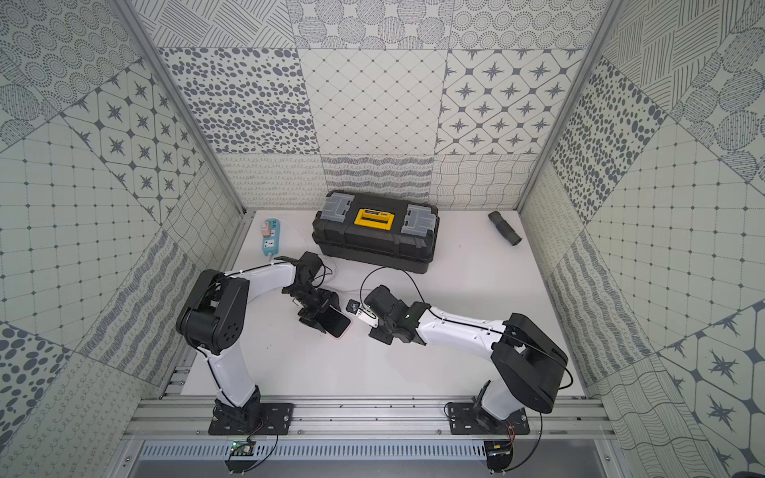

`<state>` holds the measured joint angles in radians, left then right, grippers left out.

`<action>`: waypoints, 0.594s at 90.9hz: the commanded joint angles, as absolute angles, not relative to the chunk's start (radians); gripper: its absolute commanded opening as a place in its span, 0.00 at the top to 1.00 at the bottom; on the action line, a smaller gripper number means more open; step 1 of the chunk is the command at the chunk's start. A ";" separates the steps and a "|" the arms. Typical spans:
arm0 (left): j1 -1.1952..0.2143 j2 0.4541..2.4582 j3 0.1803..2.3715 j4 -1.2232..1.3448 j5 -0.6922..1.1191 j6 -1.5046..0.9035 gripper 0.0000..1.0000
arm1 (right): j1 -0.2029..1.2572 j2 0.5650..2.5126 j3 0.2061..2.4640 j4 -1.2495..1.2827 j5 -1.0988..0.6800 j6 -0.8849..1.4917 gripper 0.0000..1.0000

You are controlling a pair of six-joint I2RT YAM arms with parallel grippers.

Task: Plug the charging cable into the phone
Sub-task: Pick up the phone at the center of the board.

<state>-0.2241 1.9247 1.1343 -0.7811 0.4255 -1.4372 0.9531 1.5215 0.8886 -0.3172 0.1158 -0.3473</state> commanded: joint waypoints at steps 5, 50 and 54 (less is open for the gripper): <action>-0.222 1.963 1.139 -0.738 0.195 -1.306 1.00 | 0.951 1.535 0.911 -0.270 0.120 -0.345 1.00; -0.219 1.872 1.164 -0.728 0.352 -1.330 1.00 | 0.955 1.531 0.931 -0.270 0.117 -0.345 1.00; -0.220 1.867 1.162 -0.722 0.364 -1.341 1.00 | 0.958 1.530 0.933 -0.269 0.112 -0.339 1.00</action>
